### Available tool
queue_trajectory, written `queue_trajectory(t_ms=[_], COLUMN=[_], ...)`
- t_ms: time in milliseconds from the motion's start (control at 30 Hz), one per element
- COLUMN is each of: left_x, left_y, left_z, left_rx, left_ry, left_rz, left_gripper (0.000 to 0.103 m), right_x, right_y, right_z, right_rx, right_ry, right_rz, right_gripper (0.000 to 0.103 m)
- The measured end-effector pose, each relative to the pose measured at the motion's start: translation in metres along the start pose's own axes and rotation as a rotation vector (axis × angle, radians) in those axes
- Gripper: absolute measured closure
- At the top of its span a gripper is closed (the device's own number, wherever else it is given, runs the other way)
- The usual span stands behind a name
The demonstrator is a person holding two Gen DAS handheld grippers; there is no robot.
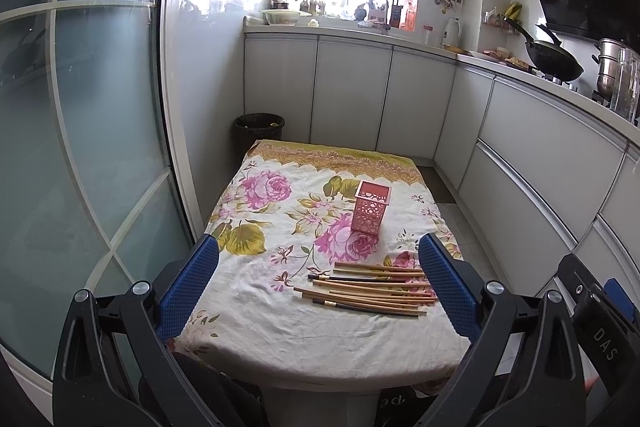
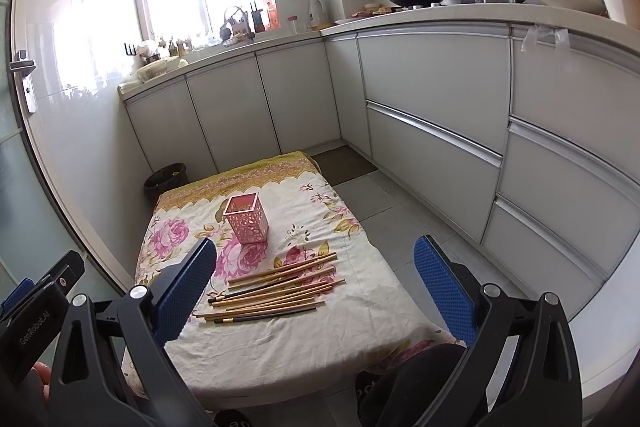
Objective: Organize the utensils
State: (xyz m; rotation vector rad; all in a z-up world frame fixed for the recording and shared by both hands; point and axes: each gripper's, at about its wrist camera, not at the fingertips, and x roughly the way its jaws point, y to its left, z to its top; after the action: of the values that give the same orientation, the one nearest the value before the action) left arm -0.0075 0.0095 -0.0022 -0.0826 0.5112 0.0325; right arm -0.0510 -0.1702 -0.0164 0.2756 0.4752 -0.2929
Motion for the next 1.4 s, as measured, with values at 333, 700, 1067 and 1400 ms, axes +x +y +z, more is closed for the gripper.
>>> queue_trajectory(t_ms=[333,700,1067,1400], left_x=[0.0002,0.0012,0.0026,0.0048], left_y=[0.0009,0.0024,0.0013,0.0017], left_z=[0.0007,0.0016,0.0003,-0.0031], left_rx=[-0.002,0.000,0.003,0.000], left_ry=[0.005,0.010,0.014,0.019], left_rz=[0.000,-0.002,-0.001,-0.002], left_gripper=[0.007,0.007,0.007,0.007], right_x=[-0.0004,-0.0006,-0.0002,0.0000], right_y=[0.0000,0.0006,0.0009,0.0007], right_z=[-0.0013,-0.0017,-0.0026,-0.0030], right_rx=[0.002,0.004,0.004,0.005], right_ry=[-0.001,-0.003,0.003,0.006], right_rz=[0.003,0.002,0.004,0.007], right_gripper=[0.007,0.007,0.007,0.007])
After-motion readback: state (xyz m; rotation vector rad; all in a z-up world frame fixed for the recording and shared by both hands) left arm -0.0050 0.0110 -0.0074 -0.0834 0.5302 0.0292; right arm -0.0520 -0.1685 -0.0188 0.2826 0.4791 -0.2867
